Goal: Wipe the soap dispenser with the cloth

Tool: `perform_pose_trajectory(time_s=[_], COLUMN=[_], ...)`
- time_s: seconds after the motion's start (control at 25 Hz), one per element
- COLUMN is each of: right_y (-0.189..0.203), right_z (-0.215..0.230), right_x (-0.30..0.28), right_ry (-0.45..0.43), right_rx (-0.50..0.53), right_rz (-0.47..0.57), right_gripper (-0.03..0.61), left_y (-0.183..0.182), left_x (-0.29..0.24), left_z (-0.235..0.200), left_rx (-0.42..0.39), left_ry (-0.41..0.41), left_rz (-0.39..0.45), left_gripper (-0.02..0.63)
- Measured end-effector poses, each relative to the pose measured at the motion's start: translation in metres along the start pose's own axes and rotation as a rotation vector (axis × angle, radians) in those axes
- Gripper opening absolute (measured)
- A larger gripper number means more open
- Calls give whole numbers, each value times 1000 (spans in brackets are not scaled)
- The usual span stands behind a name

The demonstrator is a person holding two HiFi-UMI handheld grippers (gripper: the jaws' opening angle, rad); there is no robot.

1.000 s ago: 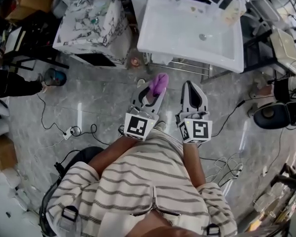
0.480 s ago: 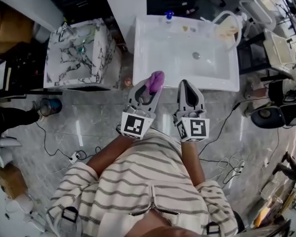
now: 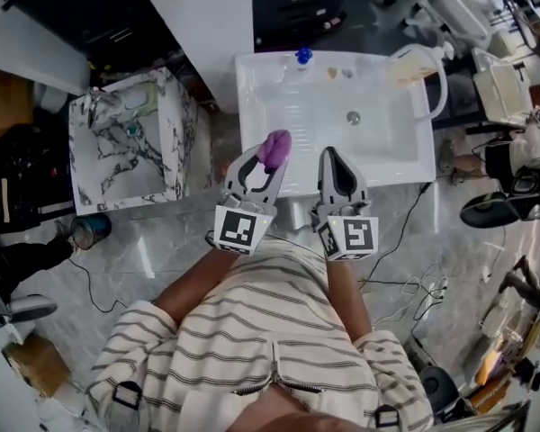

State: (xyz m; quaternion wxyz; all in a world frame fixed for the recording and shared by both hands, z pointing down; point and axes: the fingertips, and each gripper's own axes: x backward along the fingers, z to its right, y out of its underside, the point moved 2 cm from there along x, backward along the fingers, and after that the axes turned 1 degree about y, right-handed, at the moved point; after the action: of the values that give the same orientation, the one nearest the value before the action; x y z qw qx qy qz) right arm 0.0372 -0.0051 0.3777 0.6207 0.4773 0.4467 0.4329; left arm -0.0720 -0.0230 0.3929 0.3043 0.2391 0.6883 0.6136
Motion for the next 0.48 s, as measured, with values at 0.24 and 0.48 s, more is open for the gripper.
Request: perform_pose_trajectory(time_s=[0.24, 0.48], right_y=[3, 10], right_z=[15, 43], right_x=[-36, -72], right_ry=[-15, -58], right_rx=[14, 3], right_rz=[-29, -52], right_gripper=[9, 9], left_y=[5, 6], left_x=[-33, -64], left_z=[-21, -31], left_rx=[13, 41], left_ry=[-5, -54], left_rz=[-15, -8], left_gripper=[124, 124])
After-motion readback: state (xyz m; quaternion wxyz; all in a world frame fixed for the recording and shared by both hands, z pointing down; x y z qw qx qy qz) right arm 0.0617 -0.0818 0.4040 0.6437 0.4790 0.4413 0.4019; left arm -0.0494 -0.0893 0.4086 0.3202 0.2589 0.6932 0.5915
